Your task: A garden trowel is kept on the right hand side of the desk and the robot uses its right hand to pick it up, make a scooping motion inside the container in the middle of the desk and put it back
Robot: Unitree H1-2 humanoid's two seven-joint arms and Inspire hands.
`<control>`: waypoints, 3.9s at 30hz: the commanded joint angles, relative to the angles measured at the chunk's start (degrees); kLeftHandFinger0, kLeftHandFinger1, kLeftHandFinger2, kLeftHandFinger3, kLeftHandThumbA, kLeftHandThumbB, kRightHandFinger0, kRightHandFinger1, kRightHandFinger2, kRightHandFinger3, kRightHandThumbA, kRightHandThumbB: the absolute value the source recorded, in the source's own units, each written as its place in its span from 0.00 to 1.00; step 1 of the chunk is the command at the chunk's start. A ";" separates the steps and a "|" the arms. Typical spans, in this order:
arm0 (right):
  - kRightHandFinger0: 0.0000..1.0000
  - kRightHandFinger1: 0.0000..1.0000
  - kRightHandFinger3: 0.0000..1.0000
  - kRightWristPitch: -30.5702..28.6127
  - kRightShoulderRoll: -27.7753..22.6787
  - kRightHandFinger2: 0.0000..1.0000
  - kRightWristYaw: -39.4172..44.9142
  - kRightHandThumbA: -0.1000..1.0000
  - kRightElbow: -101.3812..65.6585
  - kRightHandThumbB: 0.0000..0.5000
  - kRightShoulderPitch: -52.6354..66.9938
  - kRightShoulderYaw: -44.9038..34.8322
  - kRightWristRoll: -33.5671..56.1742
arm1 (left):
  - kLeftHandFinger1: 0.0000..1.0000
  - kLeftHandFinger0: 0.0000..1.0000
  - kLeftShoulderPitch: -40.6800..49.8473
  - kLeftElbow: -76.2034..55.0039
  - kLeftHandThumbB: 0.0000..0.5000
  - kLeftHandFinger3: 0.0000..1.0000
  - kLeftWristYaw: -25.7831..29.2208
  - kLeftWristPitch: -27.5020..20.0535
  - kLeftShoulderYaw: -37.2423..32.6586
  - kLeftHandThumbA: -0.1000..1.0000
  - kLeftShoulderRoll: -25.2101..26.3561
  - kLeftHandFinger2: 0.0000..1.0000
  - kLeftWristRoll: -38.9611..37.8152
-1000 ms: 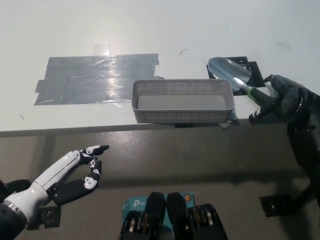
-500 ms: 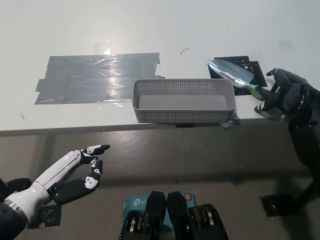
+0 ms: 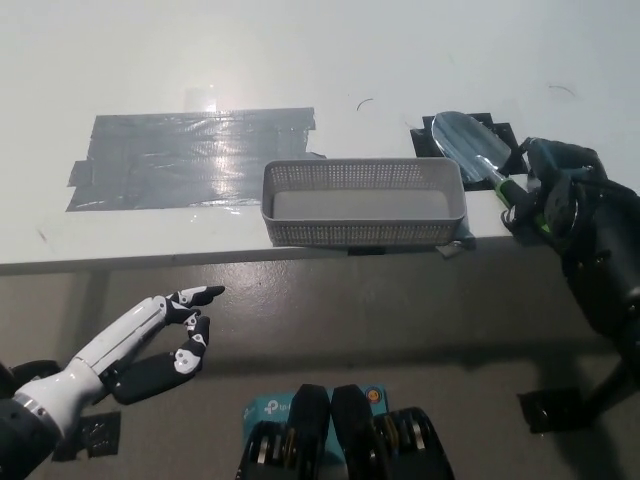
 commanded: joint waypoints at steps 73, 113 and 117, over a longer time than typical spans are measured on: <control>0.00 0.14 0.03 -35.06 -21.47 0.46 -19.96 0.00 -8.39 0.27 -9.10 7.32 5.38 | 1.00 1.00 4.71 -3.47 0.68 1.00 -1.76 -1.14 -0.53 1.00 4.38 1.00 2.82; 0.00 0.18 0.05 -52.16 -33.05 0.57 13.18 0.00 -23.97 0.00 -12.83 12.28 8.84 | 1.00 1.00 4.56 -4.08 0.79 1.00 -3.17 -0.16 -0.83 1.00 5.51 0.98 2.36; 0.00 0.11 0.12 -52.16 -32.79 0.49 11.00 0.00 -25.64 0.08 -14.30 16.11 8.03 | 1.00 1.00 4.30 -3.96 0.79 1.00 -3.25 0.27 -1.04 1.00 5.33 1.00 2.28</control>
